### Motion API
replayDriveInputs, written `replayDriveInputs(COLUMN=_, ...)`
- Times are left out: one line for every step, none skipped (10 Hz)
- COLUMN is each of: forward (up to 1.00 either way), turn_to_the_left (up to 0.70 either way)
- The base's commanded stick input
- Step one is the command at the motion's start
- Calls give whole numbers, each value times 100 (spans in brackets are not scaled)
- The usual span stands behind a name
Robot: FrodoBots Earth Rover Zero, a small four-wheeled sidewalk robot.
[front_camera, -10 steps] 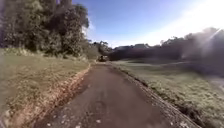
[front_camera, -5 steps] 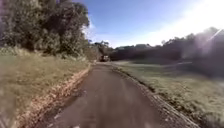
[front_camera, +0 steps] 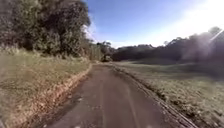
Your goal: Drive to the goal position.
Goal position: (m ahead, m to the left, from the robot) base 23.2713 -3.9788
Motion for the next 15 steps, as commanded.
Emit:
replayDriveInputs(forward=70, turn_to_the_left=35)
replayDriveInputs(forward=70, turn_to_the_left=35)
replayDriveInputs(forward=70, turn_to_the_left=2)
replayDriveInputs(forward=70, turn_to_the_left=1)
replayDriveInputs(forward=70, turn_to_the_left=0)
replayDriveInputs(forward=70, turn_to_the_left=0)
replayDriveInputs(forward=70, turn_to_the_left=0)
replayDriveInputs(forward=70, turn_to_the_left=0)
replayDriveInputs(forward=70, turn_to_the_left=0)
replayDriveInputs(forward=85, turn_to_the_left=0)
replayDriveInputs(forward=85, turn_to_the_left=0)
replayDriveInputs(forward=85, turn_to_the_left=0)
replayDriveInputs(forward=85, turn_to_the_left=0)
replayDriveInputs(forward=85, turn_to_the_left=0)
replayDriveInputs(forward=85, turn_to_the_left=0)
